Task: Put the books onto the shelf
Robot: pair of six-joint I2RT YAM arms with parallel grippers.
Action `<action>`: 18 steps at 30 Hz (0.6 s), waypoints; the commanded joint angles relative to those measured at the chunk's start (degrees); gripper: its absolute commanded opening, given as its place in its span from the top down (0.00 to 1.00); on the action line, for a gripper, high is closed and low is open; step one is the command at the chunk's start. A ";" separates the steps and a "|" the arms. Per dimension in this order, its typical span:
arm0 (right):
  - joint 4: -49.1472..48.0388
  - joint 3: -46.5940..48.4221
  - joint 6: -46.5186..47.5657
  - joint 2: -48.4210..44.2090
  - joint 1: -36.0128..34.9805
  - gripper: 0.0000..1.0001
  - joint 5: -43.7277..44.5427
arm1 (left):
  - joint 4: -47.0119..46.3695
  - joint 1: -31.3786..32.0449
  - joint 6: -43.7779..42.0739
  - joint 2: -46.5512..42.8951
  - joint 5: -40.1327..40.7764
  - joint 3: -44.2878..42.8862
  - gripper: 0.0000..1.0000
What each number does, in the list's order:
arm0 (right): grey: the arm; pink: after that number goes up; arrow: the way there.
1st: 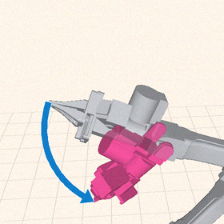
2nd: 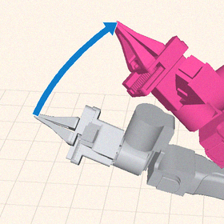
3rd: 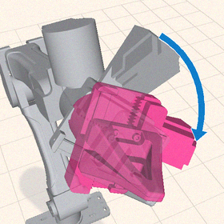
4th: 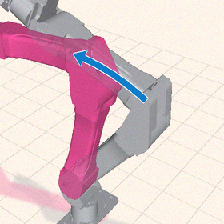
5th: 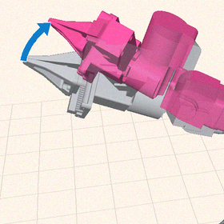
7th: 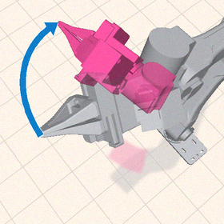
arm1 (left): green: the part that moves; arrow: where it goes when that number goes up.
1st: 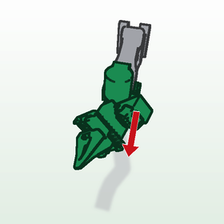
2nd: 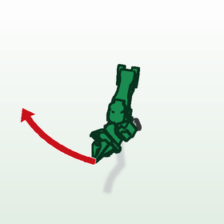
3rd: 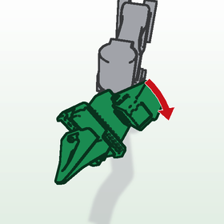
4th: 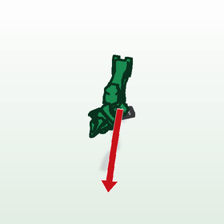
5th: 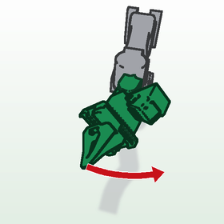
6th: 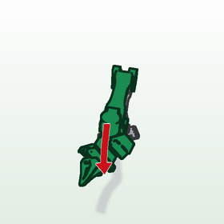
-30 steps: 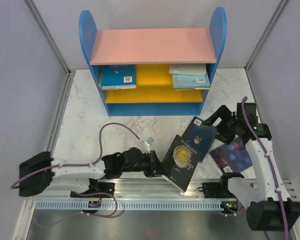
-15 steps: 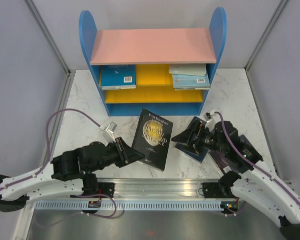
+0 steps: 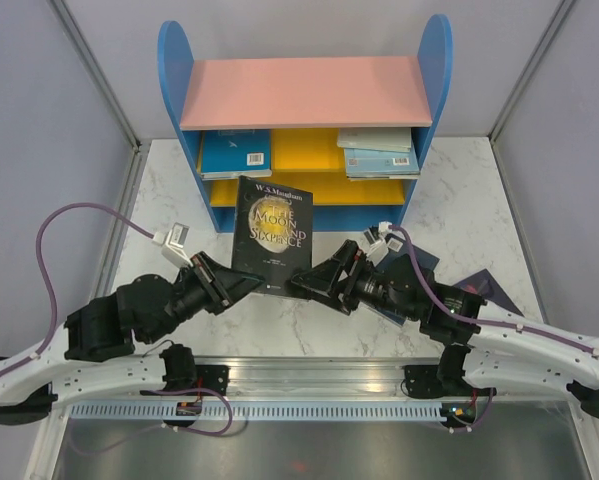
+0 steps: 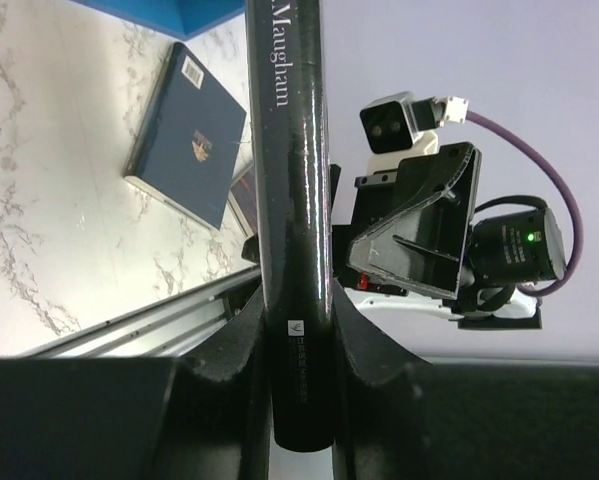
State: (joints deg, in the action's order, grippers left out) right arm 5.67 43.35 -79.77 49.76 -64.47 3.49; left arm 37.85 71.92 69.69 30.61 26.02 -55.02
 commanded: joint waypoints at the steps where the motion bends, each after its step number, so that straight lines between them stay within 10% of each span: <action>1: -5.23 3.05 -2.49 1.13 -1.45 0.02 5.82 | -6.47 0.24 -1.49 -2.39 7.64 -2.98 0.98; 18: -23.25 3.93 -5.40 8.69 -3.82 0.20 6.71 | -10.42 0.24 1.06 -6.44 11.86 1.15 0.98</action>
State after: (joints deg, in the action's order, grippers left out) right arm -12.05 44.10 -84.55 57.82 -66.81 9.47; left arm 37.15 71.92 69.84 25.28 33.08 -53.10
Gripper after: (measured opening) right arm 0.808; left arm 0.255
